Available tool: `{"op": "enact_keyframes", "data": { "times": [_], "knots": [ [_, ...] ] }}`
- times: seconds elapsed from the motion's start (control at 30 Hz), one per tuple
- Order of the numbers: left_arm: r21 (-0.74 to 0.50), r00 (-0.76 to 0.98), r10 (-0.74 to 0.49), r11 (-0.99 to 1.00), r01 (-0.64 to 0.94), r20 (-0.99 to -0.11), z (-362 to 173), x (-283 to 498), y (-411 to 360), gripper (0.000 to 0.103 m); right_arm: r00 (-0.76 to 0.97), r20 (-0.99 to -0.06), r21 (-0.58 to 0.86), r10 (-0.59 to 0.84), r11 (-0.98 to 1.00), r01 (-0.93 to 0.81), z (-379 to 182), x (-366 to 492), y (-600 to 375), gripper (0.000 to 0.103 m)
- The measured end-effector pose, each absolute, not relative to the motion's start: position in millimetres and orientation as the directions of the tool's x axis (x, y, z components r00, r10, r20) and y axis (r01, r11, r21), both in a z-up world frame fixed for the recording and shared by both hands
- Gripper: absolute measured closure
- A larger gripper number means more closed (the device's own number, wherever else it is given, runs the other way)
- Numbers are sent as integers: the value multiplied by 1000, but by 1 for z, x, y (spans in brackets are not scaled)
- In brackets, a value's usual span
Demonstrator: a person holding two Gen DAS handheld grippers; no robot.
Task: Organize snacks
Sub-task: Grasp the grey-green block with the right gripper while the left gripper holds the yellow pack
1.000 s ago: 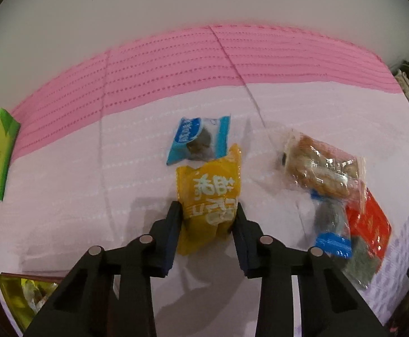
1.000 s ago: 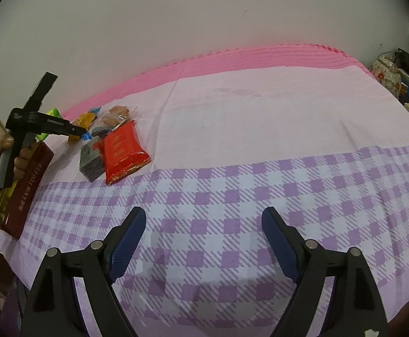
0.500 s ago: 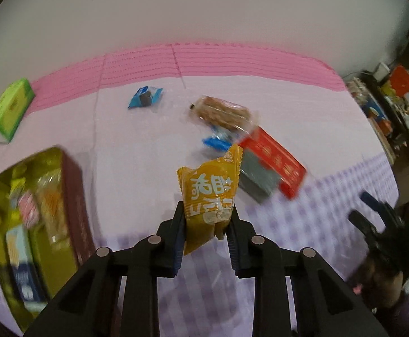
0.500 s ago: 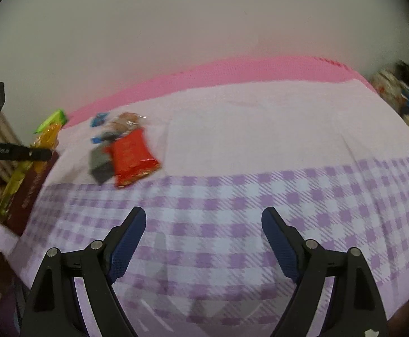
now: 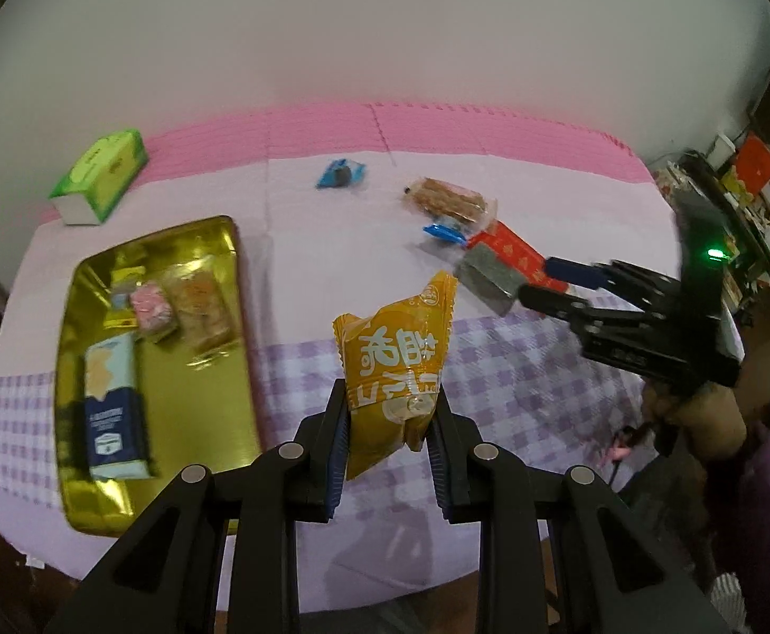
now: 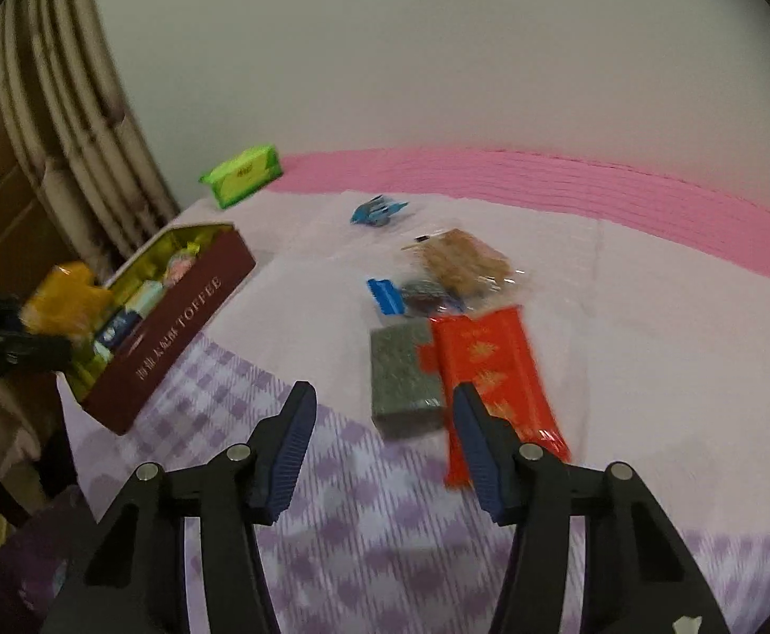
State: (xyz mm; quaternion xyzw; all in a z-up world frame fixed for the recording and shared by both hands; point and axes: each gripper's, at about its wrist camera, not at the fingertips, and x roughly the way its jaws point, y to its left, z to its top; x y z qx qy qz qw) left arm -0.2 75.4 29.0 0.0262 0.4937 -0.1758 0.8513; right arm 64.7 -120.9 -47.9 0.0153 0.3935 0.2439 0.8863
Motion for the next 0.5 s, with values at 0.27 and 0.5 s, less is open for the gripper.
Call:
{"op": "enact_keyframes", "data": {
  "times": [0.27,0.5],
  "knots": [
    [-150,464,-278,944,293,-841,36,1,96,75,521,-765,130,377,884,-449,-69,91,-100,58],
    [-157,468,-263,955,253,-844,35,2,111,75,482,-796,117,367,874,-473,-75,88,-80,70]
  ]
}}
